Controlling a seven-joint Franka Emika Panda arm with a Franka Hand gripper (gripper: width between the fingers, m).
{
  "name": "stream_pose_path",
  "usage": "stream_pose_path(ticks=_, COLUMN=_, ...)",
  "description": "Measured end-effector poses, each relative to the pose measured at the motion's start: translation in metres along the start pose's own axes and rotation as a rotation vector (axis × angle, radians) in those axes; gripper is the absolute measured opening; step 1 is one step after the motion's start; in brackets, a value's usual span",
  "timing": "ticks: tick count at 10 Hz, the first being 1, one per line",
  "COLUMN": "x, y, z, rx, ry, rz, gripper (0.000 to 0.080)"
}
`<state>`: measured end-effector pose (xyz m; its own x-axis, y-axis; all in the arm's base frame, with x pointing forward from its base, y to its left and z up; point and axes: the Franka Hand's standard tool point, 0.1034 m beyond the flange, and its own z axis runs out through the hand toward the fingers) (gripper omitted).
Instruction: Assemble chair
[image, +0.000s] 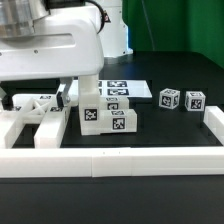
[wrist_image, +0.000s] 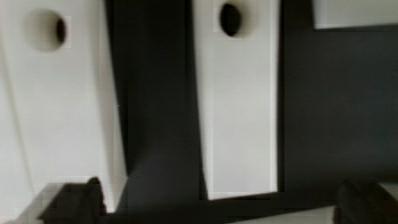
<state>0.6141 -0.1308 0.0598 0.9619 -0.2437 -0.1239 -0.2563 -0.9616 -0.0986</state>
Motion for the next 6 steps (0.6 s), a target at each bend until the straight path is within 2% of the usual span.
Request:
stream_pose_path(ticks=1, x=0.002, y=-0.012, z=0.006, rx=0.007, ry=-0.012, rz=0.034, gripper=0.0649)
stream_pose_path(ticks=4, x=0.003, y=-0.008, z=0.006, rx=-0.001, ry=0.002, rz=0.015, gripper=0.0649)
stream_pose_path(ticks=6, x=-0.001, y=-0.011, z=0.023, rx=-0.045, ry=0.071, rz=-0.060, gripper=0.0649)
